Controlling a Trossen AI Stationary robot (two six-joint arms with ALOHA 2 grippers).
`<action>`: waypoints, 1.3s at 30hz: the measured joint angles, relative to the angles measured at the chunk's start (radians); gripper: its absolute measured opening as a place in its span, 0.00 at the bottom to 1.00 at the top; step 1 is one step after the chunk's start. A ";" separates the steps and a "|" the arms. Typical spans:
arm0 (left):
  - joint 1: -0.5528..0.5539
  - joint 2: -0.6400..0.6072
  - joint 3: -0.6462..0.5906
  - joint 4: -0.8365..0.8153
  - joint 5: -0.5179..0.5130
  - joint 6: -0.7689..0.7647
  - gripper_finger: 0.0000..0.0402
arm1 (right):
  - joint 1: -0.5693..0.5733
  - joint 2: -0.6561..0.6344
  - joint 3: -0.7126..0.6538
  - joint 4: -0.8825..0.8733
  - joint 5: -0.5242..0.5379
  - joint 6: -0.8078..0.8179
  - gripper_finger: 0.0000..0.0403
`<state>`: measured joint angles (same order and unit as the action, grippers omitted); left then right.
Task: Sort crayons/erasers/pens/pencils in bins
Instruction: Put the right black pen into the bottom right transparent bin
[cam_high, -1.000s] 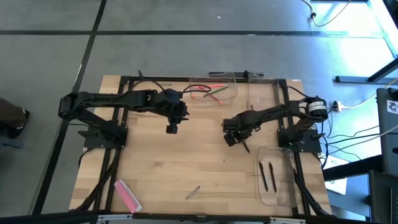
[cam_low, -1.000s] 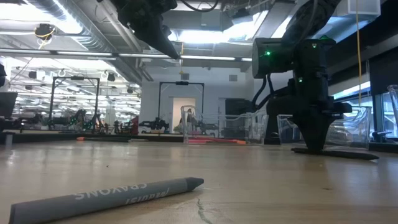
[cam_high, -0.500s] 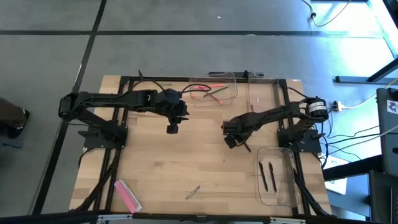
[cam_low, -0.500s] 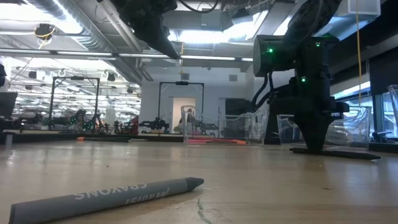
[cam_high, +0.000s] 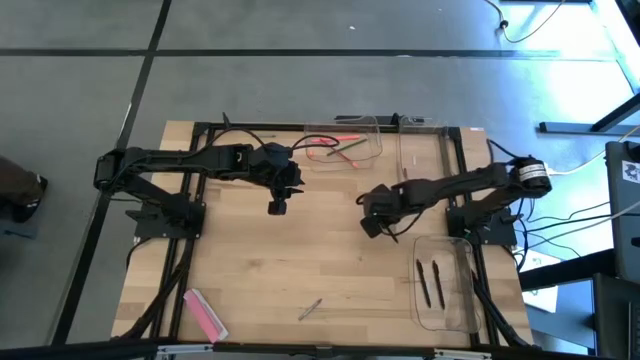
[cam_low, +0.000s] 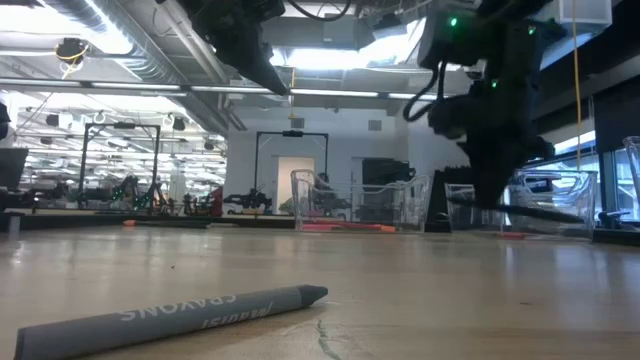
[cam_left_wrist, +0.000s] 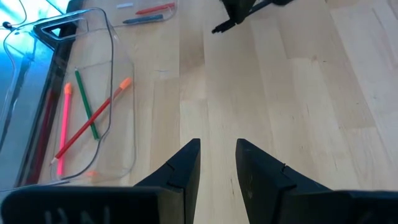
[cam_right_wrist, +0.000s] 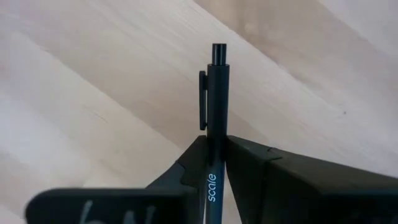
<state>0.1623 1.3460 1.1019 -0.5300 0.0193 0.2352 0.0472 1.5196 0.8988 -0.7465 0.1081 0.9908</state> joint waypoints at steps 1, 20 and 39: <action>0.000 0.000 0.000 0.000 0.000 0.001 0.23 | 0.004 -0.012 0.000 -0.001 0.003 0.000 0.14; 0.000 0.000 0.000 0.011 0.000 0.007 0.23 | 0.143 -0.388 0.001 -0.030 -0.082 0.056 0.14; -0.008 0.000 0.000 0.054 0.001 0.030 0.23 | 0.501 -0.508 0.009 -0.133 -0.208 0.615 0.14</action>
<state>0.1548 1.3460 1.1019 -0.4763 0.0207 0.2651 0.5479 1.0115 0.9081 -0.8795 -0.1002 1.6057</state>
